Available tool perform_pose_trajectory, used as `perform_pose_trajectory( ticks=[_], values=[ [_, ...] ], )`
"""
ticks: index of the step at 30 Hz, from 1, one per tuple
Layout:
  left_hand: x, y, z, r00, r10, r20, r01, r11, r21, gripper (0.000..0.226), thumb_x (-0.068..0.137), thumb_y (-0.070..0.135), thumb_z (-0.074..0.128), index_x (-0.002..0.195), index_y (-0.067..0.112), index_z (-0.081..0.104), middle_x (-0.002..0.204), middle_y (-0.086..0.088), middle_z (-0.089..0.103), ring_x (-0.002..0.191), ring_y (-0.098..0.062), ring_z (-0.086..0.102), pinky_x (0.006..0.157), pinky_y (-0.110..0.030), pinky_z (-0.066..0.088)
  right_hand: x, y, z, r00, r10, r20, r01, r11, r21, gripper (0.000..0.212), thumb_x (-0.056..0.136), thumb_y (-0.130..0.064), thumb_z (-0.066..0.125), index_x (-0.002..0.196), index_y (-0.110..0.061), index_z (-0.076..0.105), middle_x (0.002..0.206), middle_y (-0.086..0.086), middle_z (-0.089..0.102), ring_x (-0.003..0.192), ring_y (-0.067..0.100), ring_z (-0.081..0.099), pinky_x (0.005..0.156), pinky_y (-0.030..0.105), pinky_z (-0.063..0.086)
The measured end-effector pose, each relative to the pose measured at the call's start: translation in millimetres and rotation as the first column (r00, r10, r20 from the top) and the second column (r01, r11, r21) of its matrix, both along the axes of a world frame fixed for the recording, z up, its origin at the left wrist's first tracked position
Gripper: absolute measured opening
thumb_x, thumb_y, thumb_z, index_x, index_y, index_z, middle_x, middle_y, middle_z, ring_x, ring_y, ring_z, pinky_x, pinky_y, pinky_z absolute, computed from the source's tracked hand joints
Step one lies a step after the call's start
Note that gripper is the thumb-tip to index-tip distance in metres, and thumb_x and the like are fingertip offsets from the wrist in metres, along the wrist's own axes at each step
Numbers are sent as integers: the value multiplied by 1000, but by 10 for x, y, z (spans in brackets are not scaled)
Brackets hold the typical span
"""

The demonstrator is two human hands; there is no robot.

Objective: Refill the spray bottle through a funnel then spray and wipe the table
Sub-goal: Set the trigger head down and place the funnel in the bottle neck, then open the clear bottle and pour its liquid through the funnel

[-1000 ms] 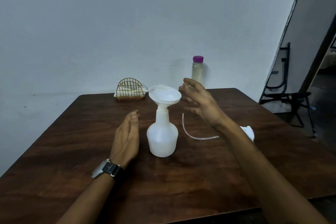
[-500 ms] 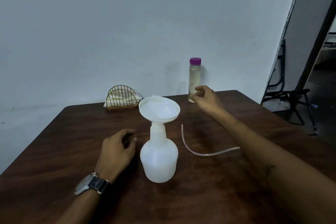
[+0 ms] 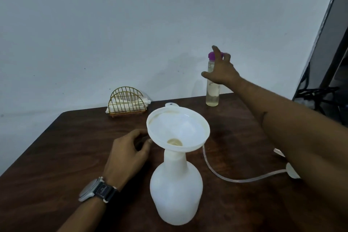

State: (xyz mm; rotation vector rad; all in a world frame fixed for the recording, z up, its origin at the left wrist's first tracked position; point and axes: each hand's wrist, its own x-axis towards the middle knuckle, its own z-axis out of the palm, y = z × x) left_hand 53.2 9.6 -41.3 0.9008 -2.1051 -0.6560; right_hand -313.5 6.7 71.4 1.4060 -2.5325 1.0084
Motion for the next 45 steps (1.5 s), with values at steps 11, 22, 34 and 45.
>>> perform_pose_trajectory(
  ticks=[11,22,34,45],
  values=[
    [19,8,-24,998,60,-20,-61,998,-14,10,91,20,74,100,24,76,95,15,75,89,9,67,70,-2,45,48,177,-199,995,93,-37,-98,979,-180,85,88,-18,74,158,-33,27,124,20,52,103,39,55,82,36,41],
    [336,427,219,983,128,-130,-125,992,31,26,93,18,72,119,21,74,112,14,73,93,18,59,72,8,40,672,1111,394,981,166,-101,-192,900,-392,84,79,-27,83,147,-37,35,129,0,60,108,30,62,91,43,56],
    [871,1628,361,954,107,-279,-146,981,-124,5,88,17,74,89,22,74,86,16,73,83,2,69,76,-12,53,1676,2786,185,979,202,6,-193,945,-262,89,79,-29,89,150,-39,36,117,1,65,97,26,67,86,38,55],
    [368,2518,397,946,-229,-231,208,972,-108,57,75,50,86,122,25,66,112,15,72,104,4,68,88,-25,59,2378,3490,-97,955,298,3,-290,934,-210,90,77,-27,91,149,-42,39,113,-7,66,86,-10,58,62,-1,41]
  ],
)
